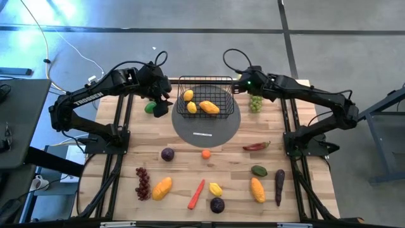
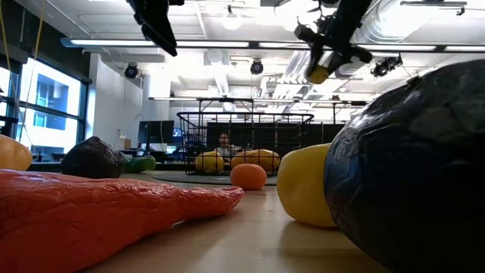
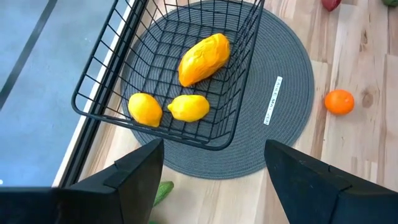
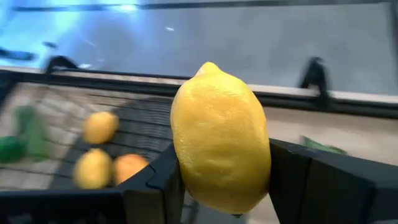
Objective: Build produce basket
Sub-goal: Put the yellow lemon into the basket
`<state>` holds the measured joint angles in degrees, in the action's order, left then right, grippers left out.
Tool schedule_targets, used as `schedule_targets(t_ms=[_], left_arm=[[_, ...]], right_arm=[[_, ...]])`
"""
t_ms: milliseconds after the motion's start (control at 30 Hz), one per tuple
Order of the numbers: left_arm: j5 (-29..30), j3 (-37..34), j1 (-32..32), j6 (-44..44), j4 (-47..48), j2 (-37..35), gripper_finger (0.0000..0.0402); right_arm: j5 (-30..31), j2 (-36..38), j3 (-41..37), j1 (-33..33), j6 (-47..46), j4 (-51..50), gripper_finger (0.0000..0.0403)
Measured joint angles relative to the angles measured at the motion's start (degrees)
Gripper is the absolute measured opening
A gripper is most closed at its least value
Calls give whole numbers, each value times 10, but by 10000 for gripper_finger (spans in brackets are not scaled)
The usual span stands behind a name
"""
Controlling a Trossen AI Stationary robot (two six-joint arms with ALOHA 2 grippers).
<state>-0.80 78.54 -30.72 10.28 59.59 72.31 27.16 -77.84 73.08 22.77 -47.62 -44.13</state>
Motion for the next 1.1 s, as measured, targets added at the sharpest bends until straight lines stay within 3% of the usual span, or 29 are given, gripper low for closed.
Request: schedule_targets(t_ms=[300,533,867,1100], left_arm=[[0,0,0,-1,-64,0,270],[-11,0,0,-1,-141,0,270],[-157,0,-38,-30,-230,5,267],[-251,0,-68,-67,-294,50,267]], right_arm=[[-106,-2,0,-3,123,157,150],[-152,-2,0,-3,189,227,150],[-247,-2,0,-3,324,315,150],[-311,-2,0,-3,397,341,150]])
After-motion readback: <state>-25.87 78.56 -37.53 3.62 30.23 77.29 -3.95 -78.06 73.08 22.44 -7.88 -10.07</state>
